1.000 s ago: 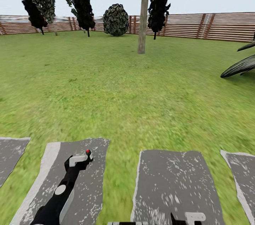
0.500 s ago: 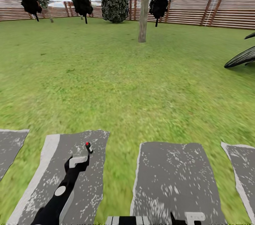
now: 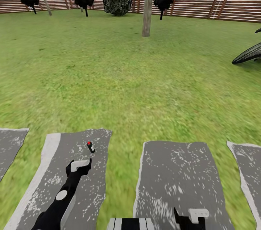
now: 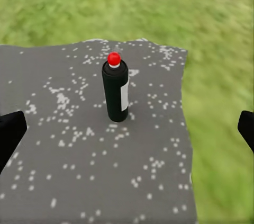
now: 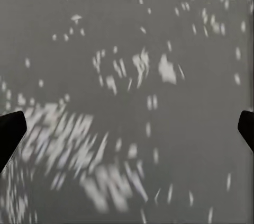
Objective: In the garden, pick up the pesticide atomizer on the floor and spray pesticide onto both trees until each tree trunk is fully covered.
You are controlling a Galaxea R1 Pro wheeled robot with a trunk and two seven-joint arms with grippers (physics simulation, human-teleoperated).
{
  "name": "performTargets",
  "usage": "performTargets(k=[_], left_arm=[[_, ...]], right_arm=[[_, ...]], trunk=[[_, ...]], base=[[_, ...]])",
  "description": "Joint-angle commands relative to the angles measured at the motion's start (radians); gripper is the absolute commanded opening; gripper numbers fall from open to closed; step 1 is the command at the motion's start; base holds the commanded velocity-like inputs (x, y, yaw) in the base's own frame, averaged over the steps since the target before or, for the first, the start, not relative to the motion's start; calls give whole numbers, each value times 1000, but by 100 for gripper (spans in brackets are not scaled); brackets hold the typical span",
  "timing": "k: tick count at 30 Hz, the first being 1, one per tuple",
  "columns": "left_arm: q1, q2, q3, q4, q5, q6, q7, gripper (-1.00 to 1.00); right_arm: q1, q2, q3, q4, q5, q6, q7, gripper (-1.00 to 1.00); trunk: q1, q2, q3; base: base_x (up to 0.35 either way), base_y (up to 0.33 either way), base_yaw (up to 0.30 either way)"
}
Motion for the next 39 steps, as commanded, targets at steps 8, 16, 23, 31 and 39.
performTargets(k=[8, 16, 23, 31, 39], left_arm=[[0, 0, 0, 0, 0, 1, 0, 100], [0, 0, 0, -2, 0, 2, 0, 100], [0, -1, 0, -2, 0, 2, 0, 100], [0, -1, 0, -2, 0, 2, 0, 100], [0, -1, -1, -2, 0, 2, 0, 100]], right_arm=[[0, -24, -47, -107, -8, 279, 3, 100], [0, -24, -47, -228, -8, 327, 3, 100], [0, -23, -47, -263, 0, 328, 3, 100], [1, -23, -45, -265, 3, 328, 3, 100], [1, -22, -44, -265, 3, 328, 3, 100]], trunk=[[0, 0, 0], [0, 0, 0], [0, 0, 0], [0, 0, 0], [0, 0, 0]], base=[[170, 0, 0], [93, 0, 0], [275, 0, 0], [97, 49, 0], [80, 58, 0]])
